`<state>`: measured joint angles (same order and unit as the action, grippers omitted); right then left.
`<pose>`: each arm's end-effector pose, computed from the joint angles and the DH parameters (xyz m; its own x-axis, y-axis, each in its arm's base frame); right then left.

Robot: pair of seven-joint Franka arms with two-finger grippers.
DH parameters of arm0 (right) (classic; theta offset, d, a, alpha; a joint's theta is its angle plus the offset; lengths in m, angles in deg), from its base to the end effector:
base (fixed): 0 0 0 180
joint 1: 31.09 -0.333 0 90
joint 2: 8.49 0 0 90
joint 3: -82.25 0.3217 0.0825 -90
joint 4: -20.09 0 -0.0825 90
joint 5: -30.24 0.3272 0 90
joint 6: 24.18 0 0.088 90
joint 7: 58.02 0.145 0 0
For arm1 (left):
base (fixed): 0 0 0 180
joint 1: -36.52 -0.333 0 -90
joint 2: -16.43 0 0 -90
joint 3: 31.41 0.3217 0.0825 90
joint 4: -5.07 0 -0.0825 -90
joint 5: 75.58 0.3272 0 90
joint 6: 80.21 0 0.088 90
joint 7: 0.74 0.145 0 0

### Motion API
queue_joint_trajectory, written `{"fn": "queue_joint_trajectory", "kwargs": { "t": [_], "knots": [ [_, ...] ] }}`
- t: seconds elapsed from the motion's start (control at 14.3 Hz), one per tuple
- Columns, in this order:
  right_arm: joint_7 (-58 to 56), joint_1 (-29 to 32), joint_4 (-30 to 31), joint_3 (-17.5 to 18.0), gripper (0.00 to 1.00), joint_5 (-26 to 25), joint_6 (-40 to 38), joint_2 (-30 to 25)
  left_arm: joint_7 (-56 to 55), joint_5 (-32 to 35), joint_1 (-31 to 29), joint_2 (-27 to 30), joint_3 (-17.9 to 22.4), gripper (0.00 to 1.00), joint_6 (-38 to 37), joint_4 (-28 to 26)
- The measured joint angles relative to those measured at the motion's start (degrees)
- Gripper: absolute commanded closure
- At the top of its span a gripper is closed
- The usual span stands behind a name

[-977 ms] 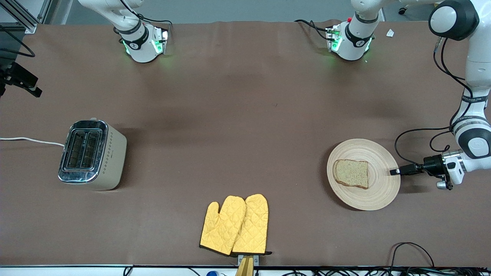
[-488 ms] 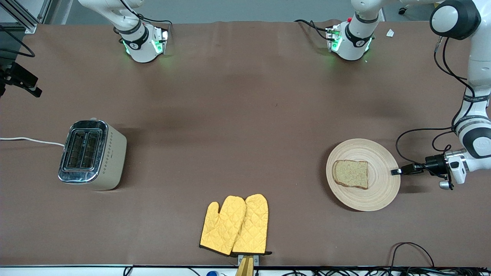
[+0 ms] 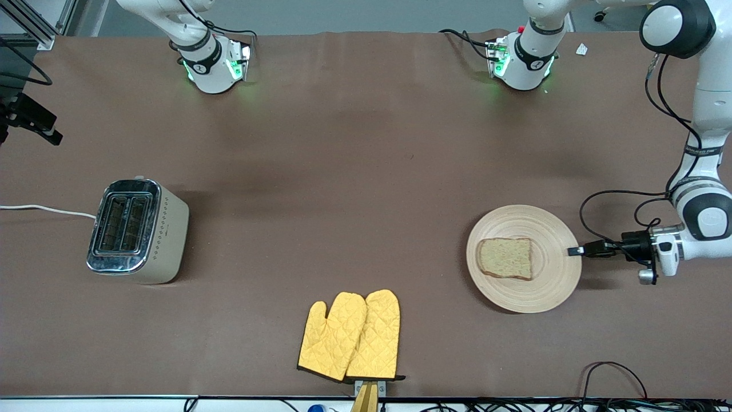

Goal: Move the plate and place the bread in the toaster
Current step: 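Push the wooden plate with the left gripper toward the table middle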

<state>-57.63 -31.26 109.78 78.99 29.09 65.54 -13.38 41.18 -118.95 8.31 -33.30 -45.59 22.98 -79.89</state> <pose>0.4724 -0.0298 0.6354 0.9945 -0.0608 0.0857 -0.0623 -0.9980 0.0146 0.6177 0.0933 0.1882 0.9983 -0.0569 -0.0110 -0.0210 -0.5316 0.8467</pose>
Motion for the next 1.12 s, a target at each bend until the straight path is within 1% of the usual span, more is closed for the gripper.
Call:
{"fn": "queue_joint_trajectory", "kwargs": {
  "t": [0.28,0.49,0.63,0.84,0.91,0.98,1.12],
  "knots": [
    [0.0,0.01,0.0,0.0,0.0,0.0,0.0,0.0,-5.38,0.0,1.52,-0.03,-8.56,1.0,-0.15,-0.04],
    [0.0,0.03,0.0,0.0,0.0,0.0,0.0,0.0,-8.86,-0.26,4.69,-0.01,-11.99,1.0,0.81,-0.6],
    [0.0,0.04,0.0,0.0,0.0,0.0,0.0,0.0,-9.3,-1.9,6.14,-0.02,-14.49,1.0,5.72,-3.55],
    [0.0,0.2,0.0,0.0,0.0,0.0,0.0,0.0,-9.29,-2.76,6.51,-0.12,-20.96,1.0,18.44,-10.13],
    [0.0,0.27,0.0,0.0,0.0,0.0,0.0,0.0,-9.29,-2.84,7.18,-0.13,-22.46,1.0,22.09,-11.72],
    [0.0,0.32,0.0,0.0,0.0,0.0,0.0,0.0,-9.29,-3.13,8.51,-0.15,-23.13,1.0,24.92,-12.87],
    [0.0,0.4,0.0,0.0,0.0,0.0,0.0,0.0,-8.97,-6.15,12.02,-0.21,-23.2,1.0,30.05,-15.03]
  ]
}}
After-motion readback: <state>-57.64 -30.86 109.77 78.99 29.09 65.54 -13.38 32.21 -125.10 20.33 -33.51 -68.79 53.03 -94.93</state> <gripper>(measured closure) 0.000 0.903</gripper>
